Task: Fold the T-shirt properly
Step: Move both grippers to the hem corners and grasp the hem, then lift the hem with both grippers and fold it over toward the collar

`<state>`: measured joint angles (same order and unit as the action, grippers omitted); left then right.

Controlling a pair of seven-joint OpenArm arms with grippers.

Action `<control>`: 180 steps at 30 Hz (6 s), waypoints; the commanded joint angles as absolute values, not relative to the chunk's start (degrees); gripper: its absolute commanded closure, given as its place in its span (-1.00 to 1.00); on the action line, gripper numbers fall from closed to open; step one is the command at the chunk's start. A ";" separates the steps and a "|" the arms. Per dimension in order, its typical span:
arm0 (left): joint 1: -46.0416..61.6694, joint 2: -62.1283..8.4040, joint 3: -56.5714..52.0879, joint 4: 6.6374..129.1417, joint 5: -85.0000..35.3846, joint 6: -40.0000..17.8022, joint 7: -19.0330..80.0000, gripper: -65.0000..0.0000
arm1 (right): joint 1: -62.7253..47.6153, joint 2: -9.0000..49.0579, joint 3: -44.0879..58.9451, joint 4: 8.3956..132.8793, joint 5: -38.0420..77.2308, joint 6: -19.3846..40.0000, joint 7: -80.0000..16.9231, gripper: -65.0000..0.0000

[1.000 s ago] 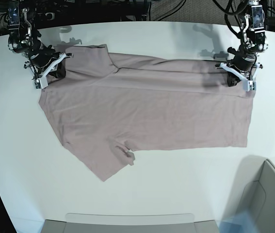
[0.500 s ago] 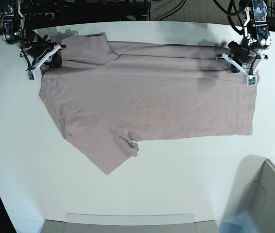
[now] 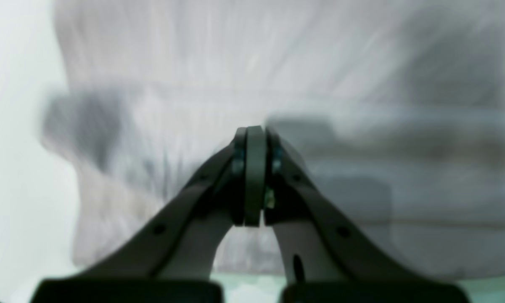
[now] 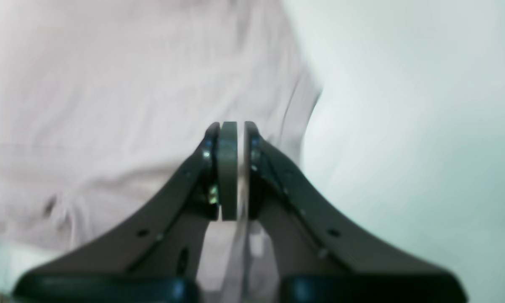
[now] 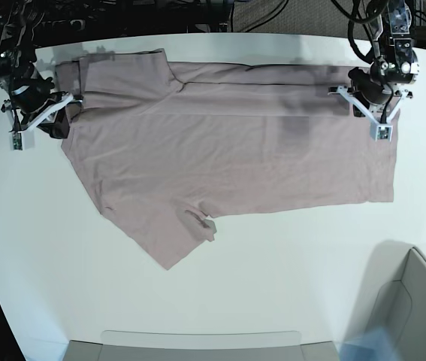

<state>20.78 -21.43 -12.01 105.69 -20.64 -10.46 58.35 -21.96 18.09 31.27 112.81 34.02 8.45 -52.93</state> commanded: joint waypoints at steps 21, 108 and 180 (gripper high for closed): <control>12.97 -20.79 -12.09 106.77 -20.62 -10.42 58.33 1.00 | 6.64 19.03 7.87 70.37 18.95 8.57 -41.71 0.88; -27.65 -34.33 12.79 45.58 -30.11 -15.87 45.23 0.36 | 30.02 16.66 -14.46 42.24 31.69 8.75 -29.58 0.09; -2.33 -34.77 -18.15 80.57 -32.04 -20.18 54.64 1.00 | -4.70 21.23 17.10 105.89 43.74 8.75 -51.38 1.00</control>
<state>-1.65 -33.52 -17.58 79.53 -31.83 -20.34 54.96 -5.65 20.16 16.51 104.57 42.50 8.58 -52.86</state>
